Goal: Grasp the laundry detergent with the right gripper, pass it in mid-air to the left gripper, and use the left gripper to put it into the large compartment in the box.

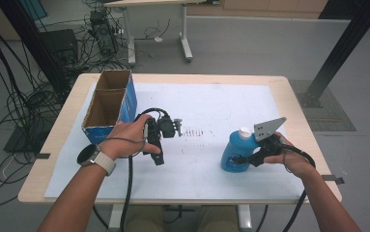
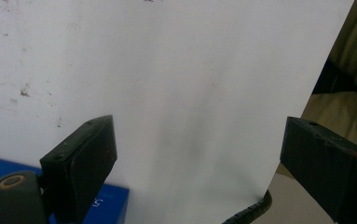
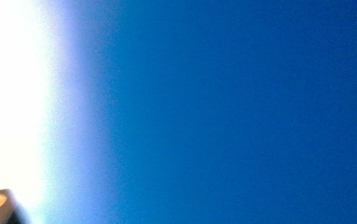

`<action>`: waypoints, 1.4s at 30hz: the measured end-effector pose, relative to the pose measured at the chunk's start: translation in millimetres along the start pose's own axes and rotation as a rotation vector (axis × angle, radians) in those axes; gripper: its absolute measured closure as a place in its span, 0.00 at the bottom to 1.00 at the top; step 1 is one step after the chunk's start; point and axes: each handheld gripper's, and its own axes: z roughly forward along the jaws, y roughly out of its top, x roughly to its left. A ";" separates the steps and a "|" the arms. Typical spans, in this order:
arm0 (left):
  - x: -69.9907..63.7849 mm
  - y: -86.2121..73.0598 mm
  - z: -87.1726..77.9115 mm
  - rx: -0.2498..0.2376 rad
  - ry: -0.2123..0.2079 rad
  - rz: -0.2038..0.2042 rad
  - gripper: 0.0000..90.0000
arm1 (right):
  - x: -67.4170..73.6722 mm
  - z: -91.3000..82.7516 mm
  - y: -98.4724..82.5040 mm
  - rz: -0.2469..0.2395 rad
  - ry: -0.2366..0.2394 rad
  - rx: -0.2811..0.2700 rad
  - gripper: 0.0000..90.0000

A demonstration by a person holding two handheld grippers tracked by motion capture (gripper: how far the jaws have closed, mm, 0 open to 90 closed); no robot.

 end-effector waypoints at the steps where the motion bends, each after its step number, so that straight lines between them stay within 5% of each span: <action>1: 0.1 0.1 0.0 0.001 0.001 0.001 0.12 | 0.1 -0.1 -0.1 -0.001 0.000 0.000 0.48; 42: -0.8 -3.7 -3.7 -0.005 0.003 0.000 0.12 | 0.6 0.3 0.7 0.004 -0.005 0.005 0.48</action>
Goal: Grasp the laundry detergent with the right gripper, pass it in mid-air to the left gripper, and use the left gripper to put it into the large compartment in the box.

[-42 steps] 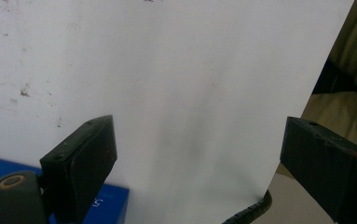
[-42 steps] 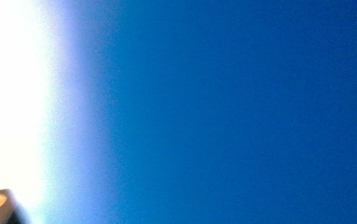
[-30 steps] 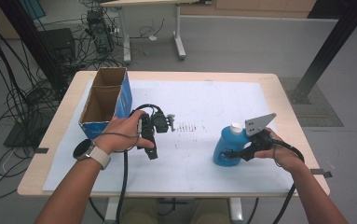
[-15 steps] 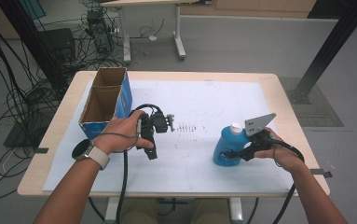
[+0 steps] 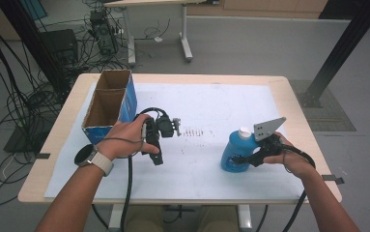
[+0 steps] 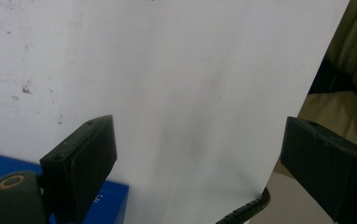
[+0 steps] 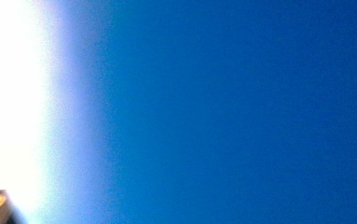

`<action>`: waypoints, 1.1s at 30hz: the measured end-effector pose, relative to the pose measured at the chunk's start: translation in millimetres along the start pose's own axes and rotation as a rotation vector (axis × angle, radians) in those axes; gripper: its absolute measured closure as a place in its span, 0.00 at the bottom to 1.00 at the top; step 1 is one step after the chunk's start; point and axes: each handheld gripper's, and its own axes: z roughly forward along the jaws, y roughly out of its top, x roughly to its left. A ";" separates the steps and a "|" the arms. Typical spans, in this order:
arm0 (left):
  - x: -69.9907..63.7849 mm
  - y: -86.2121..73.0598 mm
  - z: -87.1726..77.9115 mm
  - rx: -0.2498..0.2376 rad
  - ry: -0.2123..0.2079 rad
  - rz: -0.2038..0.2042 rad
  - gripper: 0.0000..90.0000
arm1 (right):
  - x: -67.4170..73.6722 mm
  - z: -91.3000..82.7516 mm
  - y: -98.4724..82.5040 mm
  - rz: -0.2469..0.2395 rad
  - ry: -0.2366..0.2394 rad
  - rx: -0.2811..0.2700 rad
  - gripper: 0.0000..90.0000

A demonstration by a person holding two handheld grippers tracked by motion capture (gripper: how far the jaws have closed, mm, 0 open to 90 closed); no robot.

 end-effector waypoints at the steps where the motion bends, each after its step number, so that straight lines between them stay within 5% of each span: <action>1: 0.0 -0.3 0.1 -0.002 0.001 -0.002 0.12 | 0.0 0.0 0.0 -0.001 0.000 0.000 0.48; 33: 0.5 0.6 0.9 -0.008 0.004 -0.002 0.12 | -0.1 0.1 -0.7 -0.001 0.002 -0.005 0.47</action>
